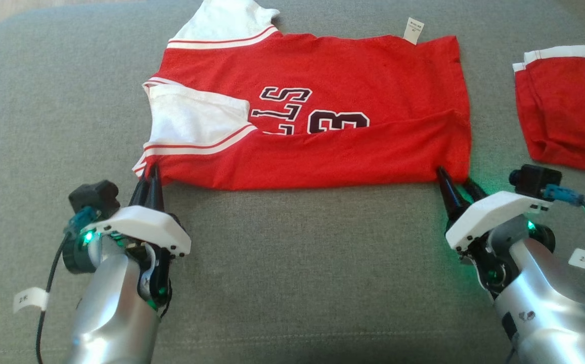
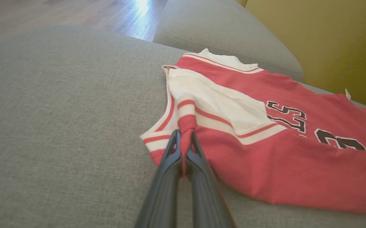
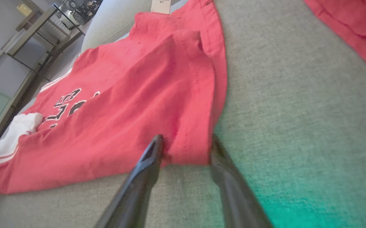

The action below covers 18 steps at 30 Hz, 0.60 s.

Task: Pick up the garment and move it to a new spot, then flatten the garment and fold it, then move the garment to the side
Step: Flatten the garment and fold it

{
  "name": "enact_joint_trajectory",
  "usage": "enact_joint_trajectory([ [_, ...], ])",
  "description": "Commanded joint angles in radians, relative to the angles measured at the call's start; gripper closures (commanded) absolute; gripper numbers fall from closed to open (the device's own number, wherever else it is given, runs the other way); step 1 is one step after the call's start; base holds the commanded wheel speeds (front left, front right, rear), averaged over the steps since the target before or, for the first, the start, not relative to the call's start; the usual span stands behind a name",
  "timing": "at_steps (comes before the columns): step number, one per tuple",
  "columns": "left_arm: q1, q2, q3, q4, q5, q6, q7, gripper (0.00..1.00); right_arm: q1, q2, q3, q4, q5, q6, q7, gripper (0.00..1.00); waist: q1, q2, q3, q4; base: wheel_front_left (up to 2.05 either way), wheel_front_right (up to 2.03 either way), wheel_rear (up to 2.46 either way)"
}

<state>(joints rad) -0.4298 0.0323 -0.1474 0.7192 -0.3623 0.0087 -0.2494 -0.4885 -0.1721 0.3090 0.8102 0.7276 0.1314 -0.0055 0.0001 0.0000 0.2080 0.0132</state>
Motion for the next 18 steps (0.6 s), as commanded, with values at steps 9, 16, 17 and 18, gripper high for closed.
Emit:
enact_joint_trajectory([
  [9, -0.016, 0.022, 0.029, -0.009, 0.01, 0.004, -0.012, 1.0, -0.029, -0.082, 0.131, 0.011, 0.007, -0.001, -0.015, 1.0, -0.0001, 0.0, -0.038, 0.004, 0.0, 0.0, 0.0],
  [16, 0.016, 0.043, 0.014, 0.036, 0.027, -0.017, -0.012, 1.0, -0.019, -0.163, 0.215, -0.01, 0.029, -0.001, 0.046, 1.0, -0.0001, 0.0, -0.086, -0.003, 0.0, 0.0, 0.0],
  [17, 0.022, 0.046, 0.01, 0.044, 0.028, -0.022, -0.012, 1.0, -0.015, -0.176, 0.228, -0.019, 0.037, -0.001, 0.061, 1.0, -0.0001, 0.0, -0.094, -0.003, 0.0, 0.0, 0.0],
  [18, 0.028, 0.049, 0.007, 0.05, 0.028, -0.026, -0.012, 1.0, -0.011, -0.191, 0.239, -0.03, 0.045, -0.001, 0.075, 1.0, -0.0001, 0.0, -0.103, -0.003, 0.0, 0.0, 0.0],
])
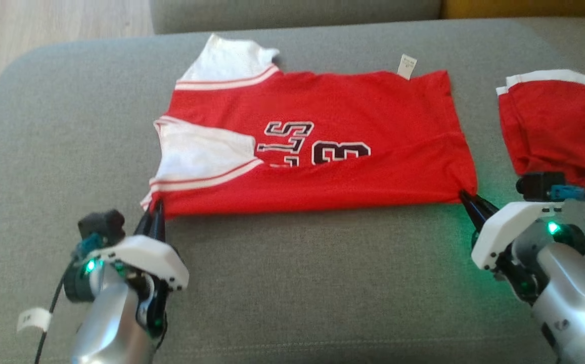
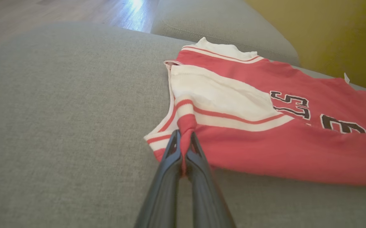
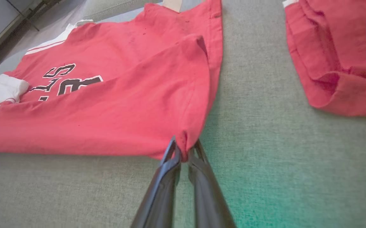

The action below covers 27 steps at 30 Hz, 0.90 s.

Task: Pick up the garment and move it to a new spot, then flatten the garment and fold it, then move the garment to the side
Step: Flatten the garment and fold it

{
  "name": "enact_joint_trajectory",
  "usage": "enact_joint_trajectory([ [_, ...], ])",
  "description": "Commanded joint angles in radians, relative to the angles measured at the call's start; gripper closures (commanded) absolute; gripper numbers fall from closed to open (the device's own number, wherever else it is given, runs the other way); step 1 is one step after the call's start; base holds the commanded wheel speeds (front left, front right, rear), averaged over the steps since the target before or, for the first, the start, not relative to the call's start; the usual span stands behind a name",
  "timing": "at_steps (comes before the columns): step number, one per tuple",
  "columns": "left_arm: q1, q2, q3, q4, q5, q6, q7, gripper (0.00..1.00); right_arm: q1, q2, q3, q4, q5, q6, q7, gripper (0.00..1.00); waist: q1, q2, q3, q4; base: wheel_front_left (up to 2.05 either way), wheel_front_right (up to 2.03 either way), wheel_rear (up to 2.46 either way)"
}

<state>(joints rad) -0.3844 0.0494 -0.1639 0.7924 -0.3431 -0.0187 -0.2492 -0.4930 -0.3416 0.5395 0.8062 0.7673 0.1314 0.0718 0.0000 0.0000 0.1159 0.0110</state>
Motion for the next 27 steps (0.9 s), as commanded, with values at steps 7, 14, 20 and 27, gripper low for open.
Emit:
enact_joint_trajectory([
  [7, 0.037, 0.057, -0.01, -0.011, 0.008, -0.042, 0.037, 1.0, 0.042, -0.133, 0.091, -0.113, 0.076, -0.001, 0.145, 1.0, 0.0, 0.0, -0.064, 0.007, 0.0, 0.0, 0.0],
  [14, 0.127, 0.078, -0.033, -0.04, -0.03, -0.08, 0.149, 1.0, 0.107, -0.203, 0.117, -0.196, 0.157, -0.001, 0.277, 1.0, 0.0, 0.0, -0.1, 0.013, 0.0, 0.0, 0.0],
  [20, 0.222, 0.109, -0.046, -0.141, -0.072, -0.096, 0.225, 1.0, 0.183, -0.247, 0.093, -0.257, 0.204, -0.001, 0.381, 1.0, 0.0, 0.0, -0.124, 0.012, 0.0, 0.0, 0.0],
  [27, 0.27, 0.112, -0.056, -0.226, -0.09, -0.089, 0.269, 1.0, 0.231, -0.249, 0.053, -0.311, 0.209, -0.001, 0.417, 1.0, 0.0, 0.0, -0.121, -0.004, 0.0, 0.0, 0.0],
])
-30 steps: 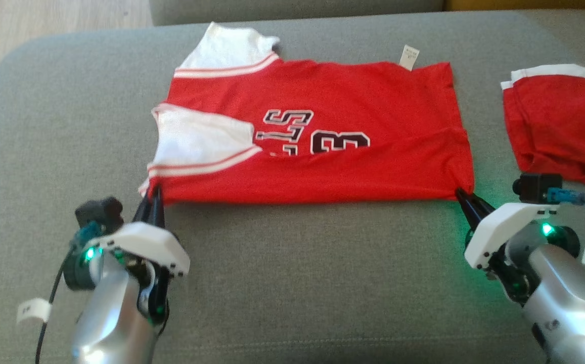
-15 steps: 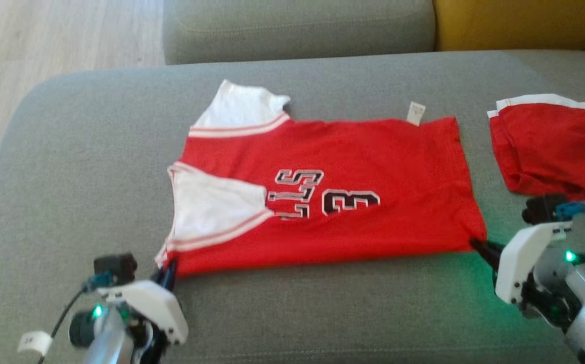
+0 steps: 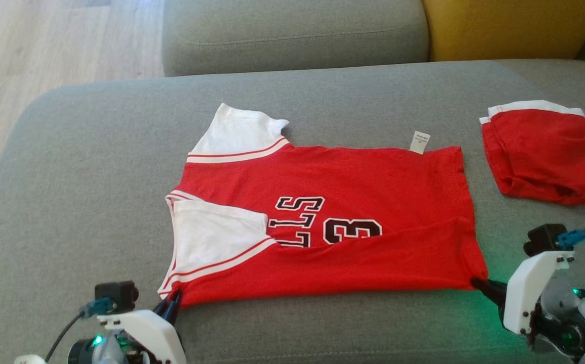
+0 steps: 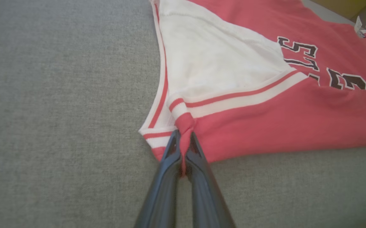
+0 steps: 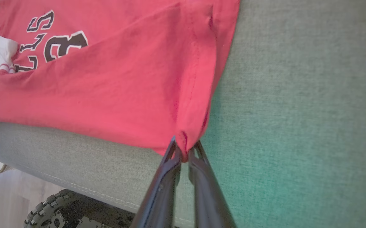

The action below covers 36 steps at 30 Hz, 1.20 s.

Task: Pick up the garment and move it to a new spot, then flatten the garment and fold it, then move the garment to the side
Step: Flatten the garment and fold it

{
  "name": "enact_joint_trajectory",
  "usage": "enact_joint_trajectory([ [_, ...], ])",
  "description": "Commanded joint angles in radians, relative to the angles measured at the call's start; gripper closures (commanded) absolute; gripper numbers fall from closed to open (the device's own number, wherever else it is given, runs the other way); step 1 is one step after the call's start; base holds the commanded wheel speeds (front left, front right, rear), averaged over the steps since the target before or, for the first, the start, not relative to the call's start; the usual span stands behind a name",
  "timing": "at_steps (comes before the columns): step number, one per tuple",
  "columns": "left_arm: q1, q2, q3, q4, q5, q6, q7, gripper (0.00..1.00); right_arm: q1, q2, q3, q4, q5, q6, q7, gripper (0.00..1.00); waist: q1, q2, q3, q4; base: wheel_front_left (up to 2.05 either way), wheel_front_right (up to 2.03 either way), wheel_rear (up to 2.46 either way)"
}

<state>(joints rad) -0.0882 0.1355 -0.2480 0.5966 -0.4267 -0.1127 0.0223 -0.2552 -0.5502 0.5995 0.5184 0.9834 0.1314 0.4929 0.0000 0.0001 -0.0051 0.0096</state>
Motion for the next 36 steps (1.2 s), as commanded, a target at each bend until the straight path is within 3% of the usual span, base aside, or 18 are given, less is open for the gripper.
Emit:
enact_joint_trajectory([
  [1, -0.022, 0.028, 0.029, -0.042, -0.005, 0.011, -0.006, 1.0, -0.006, -0.039, -0.016, -0.029, -0.014, -0.001, -0.015, 0.87, 0.0, -0.0001, 0.0, -0.006, 0.0, 0.0, 0.0],
  [2, -0.018, 0.029, 0.031, -0.053, -0.002, 0.02, -0.01, 0.53, -0.006, -0.035, -0.029, -0.032, -0.022, -0.001, -0.03, 0.0, 0.0, -0.0001, 0.001, -0.01, 0.0, 0.0, 0.0],
  [3, -0.015, 0.029, 0.032, -0.066, 0.001, 0.031, -0.013, 0.0, -0.007, -0.028, -0.042, -0.034, -0.029, -0.001, -0.042, 0.0, 0.0, -0.0001, 0.001, -0.013, 0.0, 0.0, 0.0],
  [9, -0.02, 0.023, 0.061, -0.144, -0.001, 0.073, -0.081, 0.0, -0.007, -0.009, -0.1, -0.093, -0.078, -0.001, -0.146, 0.0, 0.0, -0.0001, 0.012, -0.027, 0.0, 0.0, 0.0],
  [14, -0.053, 0.002, 0.081, -0.205, -0.003, 0.075, -0.211, 0.0, 0.0, 0.027, -0.159, -0.153, -0.139, -0.001, -0.314, 0.0, 0.0, -0.0001, 0.026, -0.034, 0.0, 0.0, 0.0],
  [19, -0.075, -0.042, 0.111, -0.258, -0.013, 0.089, -0.276, 0.0, 0.022, 0.079, -0.215, -0.191, -0.235, -0.001, -0.508, 0.0, 0.0, -0.0001, 0.039, -0.048, 0.0, 0.0, 0.0],
  [23, -0.087, -0.066, 0.14, -0.275, -0.015, 0.106, -0.283, 0.0, 0.03, 0.142, -0.23, -0.2, -0.295, -0.001, -0.59, 0.0, 0.0, -0.0001, 0.068, -0.074, 0.0, 0.0, 0.0],
  [28, -0.162, -0.067, 0.124, -0.23, 0.04, 0.114, -0.284, 0.0, -0.019, 0.175, -0.237, -0.208, -0.369, -0.001, -0.623, 0.0, 0.0, -0.0001, 0.135, -0.114, 0.0, 0.0, 0.0],
  [32, -0.254, -0.032, 0.107, -0.171, 0.089, 0.136, -0.253, 0.0, -0.062, 0.198, -0.246, -0.218, -0.402, -0.001, -0.63, 0.0, 0.0, -0.0001, 0.197, -0.145, 0.0, 0.0, 0.0],
  [36, -0.413, 0.03, 0.089, -0.1, 0.132, 0.14, -0.154, 0.0, -0.12, 0.226, -0.241, -0.239, -0.432, -0.001, -0.639, 0.0, 0.0, -0.0001, 0.285, -0.185, 0.0, 0.0, 0.0],
])
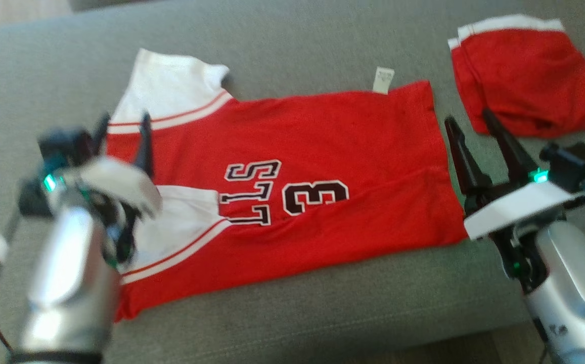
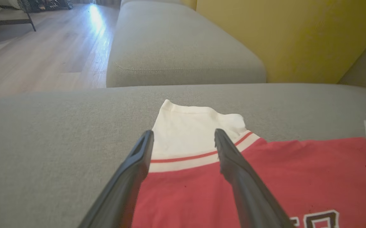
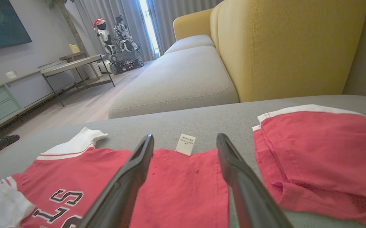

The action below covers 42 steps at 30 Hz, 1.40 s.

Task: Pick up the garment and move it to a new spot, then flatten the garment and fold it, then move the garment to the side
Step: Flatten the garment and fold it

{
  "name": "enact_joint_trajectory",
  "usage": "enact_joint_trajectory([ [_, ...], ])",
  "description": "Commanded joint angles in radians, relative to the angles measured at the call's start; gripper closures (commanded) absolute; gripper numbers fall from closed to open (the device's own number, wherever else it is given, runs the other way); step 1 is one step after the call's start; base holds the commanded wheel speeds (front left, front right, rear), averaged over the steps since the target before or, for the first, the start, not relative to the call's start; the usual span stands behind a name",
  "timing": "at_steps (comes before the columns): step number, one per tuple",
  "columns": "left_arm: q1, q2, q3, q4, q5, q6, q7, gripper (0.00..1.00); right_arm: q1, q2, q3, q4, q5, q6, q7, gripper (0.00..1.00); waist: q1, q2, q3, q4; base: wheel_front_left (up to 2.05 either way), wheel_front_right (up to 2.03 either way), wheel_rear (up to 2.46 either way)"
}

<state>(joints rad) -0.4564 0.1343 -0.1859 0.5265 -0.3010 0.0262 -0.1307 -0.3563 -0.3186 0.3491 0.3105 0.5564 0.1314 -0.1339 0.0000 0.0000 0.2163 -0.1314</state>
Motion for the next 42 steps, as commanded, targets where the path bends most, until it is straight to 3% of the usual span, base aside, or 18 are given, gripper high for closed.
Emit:
enact_joint_trajectory([
  [1, -0.086, 0.049, 0.021, -0.011, 0.017, -0.002, 0.031, 0.0, -0.032, 0.0, 0.013, -0.035, -0.012, -0.001, -0.014, 0.0, 0.0, 0.0, 0.085, -0.054, 0.0, 0.0, 0.0],
  [9, -0.402, 0.193, 0.003, 0.156, 0.054, -0.05, 0.308, 0.0, -0.138, 0.032, 0.063, -0.047, -0.032, -0.001, -0.039, 0.0, 0.0, 0.0, 0.223, -0.128, 0.0, 0.0, 0.0],
  [17, -0.579, 0.312, -0.032, 0.268, 0.087, -0.108, 0.454, 0.0, -0.233, 0.058, 0.116, -0.011, -0.023, -0.001, -0.076, 0.0, 0.0, 0.0, 0.283, -0.196, 0.0, 0.0, 0.0],
  [21, -0.626, 0.33, -0.052, 0.3, 0.092, -0.122, 0.487, 0.0, -0.249, 0.059, 0.124, 0.006, -0.016, -0.001, -0.093, 0.0, 0.0, 0.0, 0.295, -0.206, 0.0, 0.0, 0.0],
  [25, -0.648, 0.342, -0.061, 0.344, 0.101, -0.11, 0.506, 0.0, -0.255, 0.062, 0.134, 0.025, -0.007, -0.001, -0.102, 0.0, 0.0, 0.0, 0.3, -0.213, 0.0, 0.0, 0.0],
  [31, -0.645, 0.323, -0.073, 0.394, 0.079, -0.124, 0.524, 0.04, -0.254, 0.063, 0.13, 0.051, 0.001, -0.001, -0.112, 0.0, 0.0, 0.0, 0.29, -0.21, 0.0, 0.0, 0.0],
  [35, -0.641, 0.315, -0.081, 0.416, 0.069, -0.13, 0.518, 0.0, -0.256, 0.061, 0.13, 0.067, -0.002, -0.001, -0.114, 0.0, 0.0, 0.0, 0.277, -0.201, 0.0, 0.0, 0.0],
  [36, -0.64, 0.313, -0.083, 0.421, 0.066, -0.131, 0.518, 0.2, -0.258, 0.061, 0.131, 0.069, -0.002, -0.001, -0.114, 0.0, 0.0, 0.0, 0.274, -0.199, 0.0, 0.0, 0.0],
  [37, -0.64, 0.31, -0.083, 0.425, 0.061, -0.133, 0.516, 0.67, -0.261, 0.061, 0.131, 0.072, -0.002, -0.001, -0.115, 0.0, 0.0, 0.0, 0.272, -0.197, 0.0, 0.0, 0.0],
  [38, -0.641, 0.306, -0.081, 0.426, 0.055, -0.133, 0.51, 1.0, -0.263, 0.06, 0.131, 0.074, -0.001, -0.001, -0.115, 0.0, 0.0, 0.0, 0.27, -0.195, 0.0, 0.0, 0.0],
  [42, -0.645, 0.292, -0.08, 0.424, 0.042, -0.135, 0.482, 1.0, -0.267, 0.06, 0.13, 0.079, 0.001, -0.001, -0.115, 0.0, 0.0, 0.0, 0.265, -0.187, 0.0, 0.0, 0.0],
])
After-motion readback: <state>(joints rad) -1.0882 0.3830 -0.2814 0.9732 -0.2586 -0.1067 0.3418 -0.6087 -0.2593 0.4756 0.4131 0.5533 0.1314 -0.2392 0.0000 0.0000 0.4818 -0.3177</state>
